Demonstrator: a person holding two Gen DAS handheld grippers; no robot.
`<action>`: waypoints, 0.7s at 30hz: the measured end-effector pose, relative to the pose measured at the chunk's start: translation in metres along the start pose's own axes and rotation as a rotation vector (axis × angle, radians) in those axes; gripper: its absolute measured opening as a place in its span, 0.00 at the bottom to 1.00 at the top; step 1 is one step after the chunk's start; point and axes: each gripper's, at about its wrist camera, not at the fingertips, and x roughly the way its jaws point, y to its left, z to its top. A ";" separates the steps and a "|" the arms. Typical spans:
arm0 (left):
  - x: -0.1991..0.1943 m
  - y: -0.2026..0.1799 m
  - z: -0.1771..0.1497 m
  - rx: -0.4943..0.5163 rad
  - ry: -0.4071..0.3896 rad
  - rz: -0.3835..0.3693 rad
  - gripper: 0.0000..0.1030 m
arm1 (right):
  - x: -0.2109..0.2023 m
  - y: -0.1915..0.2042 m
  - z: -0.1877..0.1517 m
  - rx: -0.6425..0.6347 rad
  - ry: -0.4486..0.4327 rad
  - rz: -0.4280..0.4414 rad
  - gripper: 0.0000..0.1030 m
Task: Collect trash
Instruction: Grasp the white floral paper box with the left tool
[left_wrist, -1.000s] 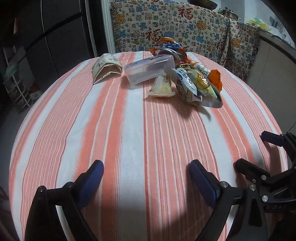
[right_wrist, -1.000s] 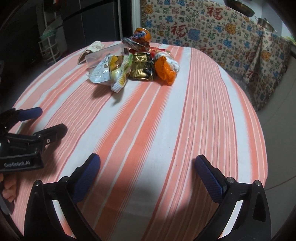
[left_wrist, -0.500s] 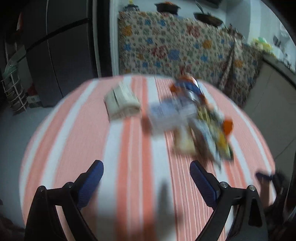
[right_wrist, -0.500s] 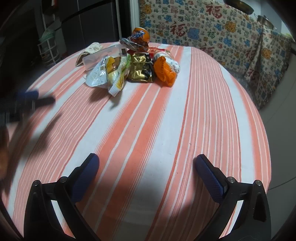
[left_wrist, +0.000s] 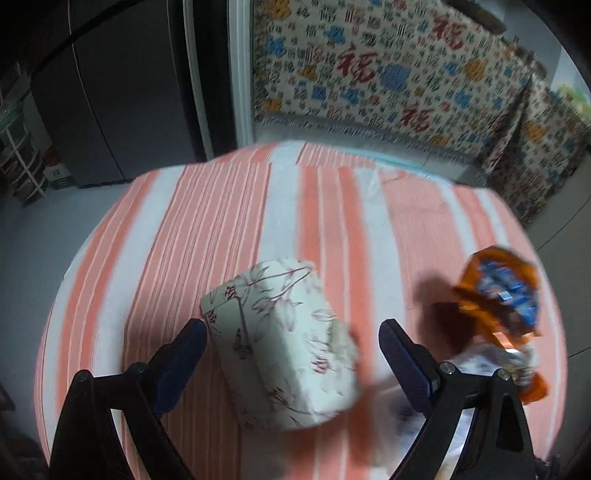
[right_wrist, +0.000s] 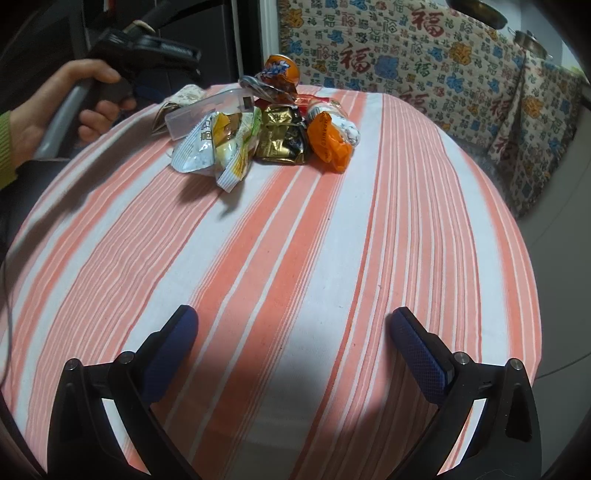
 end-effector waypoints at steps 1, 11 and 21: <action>0.005 0.000 -0.002 0.005 0.008 0.018 0.93 | 0.000 0.000 0.000 0.000 0.000 0.000 1.00; -0.038 0.016 -0.055 0.093 -0.101 0.022 0.72 | 0.000 0.001 0.000 -0.002 -0.002 0.001 1.00; -0.116 0.001 -0.173 0.138 -0.119 -0.027 0.72 | 0.000 0.001 -0.001 -0.003 -0.002 0.001 1.00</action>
